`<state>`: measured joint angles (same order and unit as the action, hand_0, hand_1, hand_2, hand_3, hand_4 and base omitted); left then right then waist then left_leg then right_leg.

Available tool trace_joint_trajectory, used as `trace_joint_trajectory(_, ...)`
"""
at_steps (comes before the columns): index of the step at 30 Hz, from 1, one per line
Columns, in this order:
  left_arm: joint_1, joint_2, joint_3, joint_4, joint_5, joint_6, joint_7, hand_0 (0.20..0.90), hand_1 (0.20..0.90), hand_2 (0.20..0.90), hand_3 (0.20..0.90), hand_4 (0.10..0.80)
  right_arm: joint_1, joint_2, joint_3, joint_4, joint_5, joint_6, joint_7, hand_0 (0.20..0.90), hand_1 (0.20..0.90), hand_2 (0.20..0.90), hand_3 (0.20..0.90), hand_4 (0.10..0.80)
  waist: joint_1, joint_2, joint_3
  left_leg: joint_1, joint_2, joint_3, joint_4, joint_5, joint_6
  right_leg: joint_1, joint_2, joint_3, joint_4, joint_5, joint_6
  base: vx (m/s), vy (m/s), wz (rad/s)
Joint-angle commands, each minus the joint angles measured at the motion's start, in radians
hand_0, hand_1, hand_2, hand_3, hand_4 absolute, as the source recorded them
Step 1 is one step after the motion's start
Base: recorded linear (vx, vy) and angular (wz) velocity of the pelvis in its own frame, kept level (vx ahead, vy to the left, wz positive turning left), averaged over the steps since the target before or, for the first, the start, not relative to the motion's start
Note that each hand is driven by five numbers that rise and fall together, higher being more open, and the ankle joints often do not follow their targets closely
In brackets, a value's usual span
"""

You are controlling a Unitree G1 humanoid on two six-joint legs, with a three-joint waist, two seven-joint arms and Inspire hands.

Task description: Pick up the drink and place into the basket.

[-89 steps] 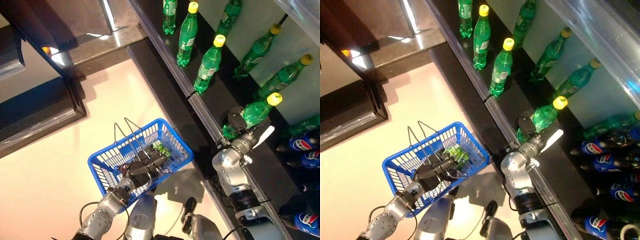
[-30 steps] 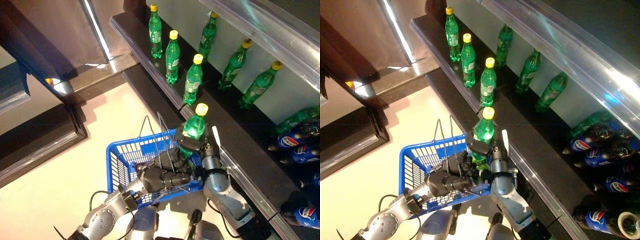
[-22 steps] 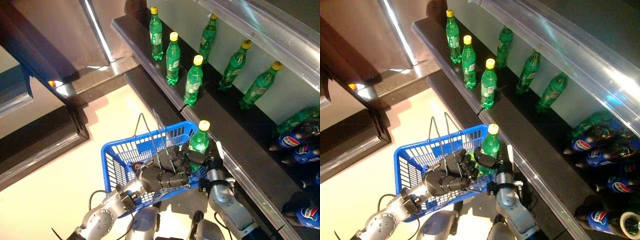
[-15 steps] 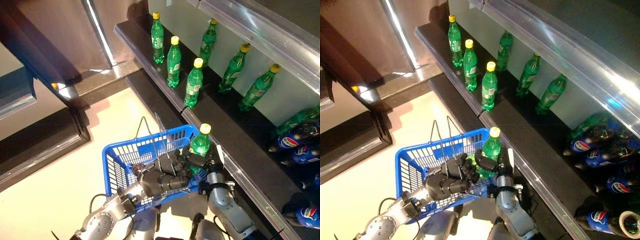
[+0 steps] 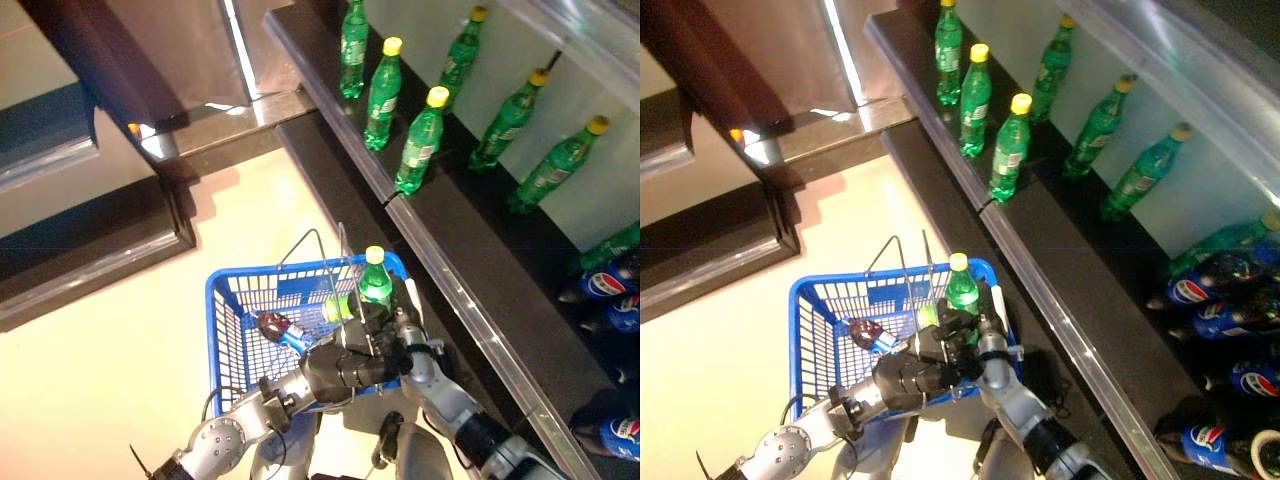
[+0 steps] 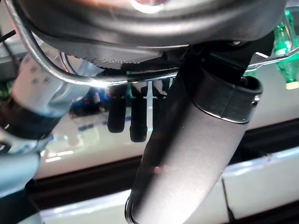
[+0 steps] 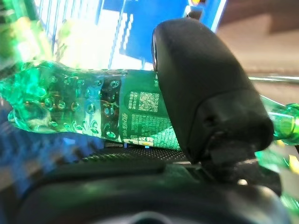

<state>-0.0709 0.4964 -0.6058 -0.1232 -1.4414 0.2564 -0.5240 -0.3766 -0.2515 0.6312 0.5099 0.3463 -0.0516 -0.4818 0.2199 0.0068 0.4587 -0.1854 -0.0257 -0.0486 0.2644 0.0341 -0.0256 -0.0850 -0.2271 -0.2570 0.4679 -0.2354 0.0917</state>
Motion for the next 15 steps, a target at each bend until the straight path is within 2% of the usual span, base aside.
trace_joint_trajectory(1, -0.147, -0.167, -0.057, -0.436, -0.162, -0.007, -0.253, 0.300, 0.300, 0.300, 0.200, 0.100, -0.106, 0.103, 0.061, -0.011, 0.046, -0.053, 0.122, 0.300, 0.300, 0.300, 0.200, 0.100, 0.025, -0.050, -0.077, -0.075, 0.015, -0.028, 0.225, -0.149, -0.011, -0.019, -0.039, 0.012, -0.167, 0.289, 0.096, 0.001, -0.156, 0.16)
trace_joint_trajectory(9, -0.153, -0.109, -0.052, -0.466, -0.189, 0.075, -0.229, 0.300, 0.300, 0.300, 0.200, 0.100, -0.167, 0.142, 0.139, 0.111, 0.051, 0.018, 0.365, 0.300, 0.300, 0.300, 0.200, 0.100, 0.082, -0.089, -0.055, -0.085, 0.018, -0.067, 0.208, -0.139, -0.010, -0.010, -0.020, -0.008, -0.189, 0.303, 0.108, 0.028, -0.146, 0.11)
trace_joint_trajectory(15, -0.151, -0.071, -0.039, -0.471, -0.213, 0.126, -0.227, 0.300, 0.300, 0.300, 0.200, 0.100, -0.183, 0.183, 0.185, 0.161, 0.197, 0.034, 0.575, 0.300, 0.300, 0.300, 0.200, 0.100, 0.116, -0.106, -0.053, -0.065, 0.019, -0.092, 0.181, -0.128, -0.013, 0.016, -0.001, -0.017, -0.212, 0.306, 0.108, 0.051, -0.088, 0.09)
